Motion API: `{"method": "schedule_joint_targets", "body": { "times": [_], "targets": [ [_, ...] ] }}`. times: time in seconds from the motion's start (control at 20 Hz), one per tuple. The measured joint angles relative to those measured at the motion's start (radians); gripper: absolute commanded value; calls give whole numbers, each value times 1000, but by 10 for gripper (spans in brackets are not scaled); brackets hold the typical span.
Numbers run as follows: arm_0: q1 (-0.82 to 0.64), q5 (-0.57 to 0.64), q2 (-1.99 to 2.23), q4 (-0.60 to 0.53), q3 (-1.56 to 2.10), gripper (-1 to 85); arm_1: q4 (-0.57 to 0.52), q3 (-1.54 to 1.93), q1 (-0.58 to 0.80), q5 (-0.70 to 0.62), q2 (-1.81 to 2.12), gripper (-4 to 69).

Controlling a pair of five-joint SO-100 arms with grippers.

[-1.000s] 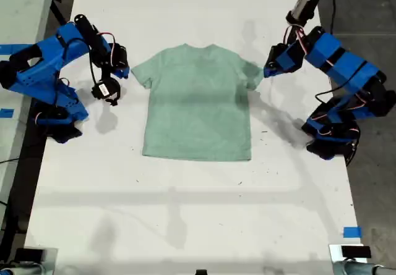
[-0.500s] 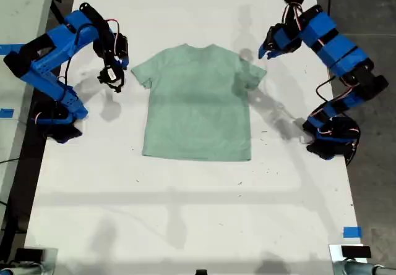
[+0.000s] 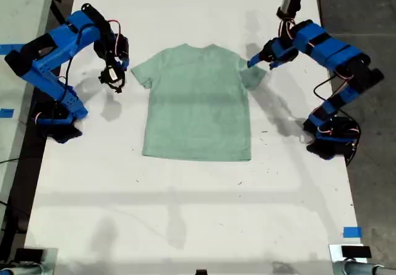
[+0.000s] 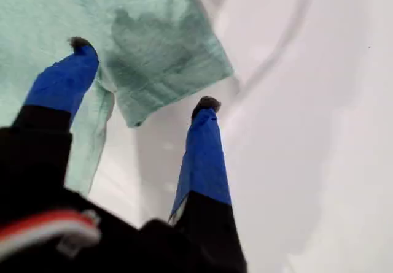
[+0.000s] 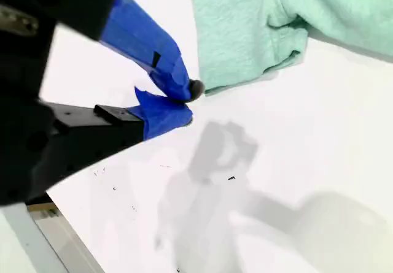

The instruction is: Fold tshirt

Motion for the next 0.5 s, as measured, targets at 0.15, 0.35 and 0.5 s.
{"method": "schedule_joint_targets", "body": {
  "times": [0.15, 0.35, 0.5],
  "targets": [
    [0, 0, -8, 0, 0, 0, -115, 21, 14, -35, -121, 303],
    [0, 0, -12, 0, 0, 0, -167, -15, 28, -66, -247, 181],
    [0, 0, -12, 0, 0, 0, -186, -54, 26, -77, -284, 44]
  ]
}}
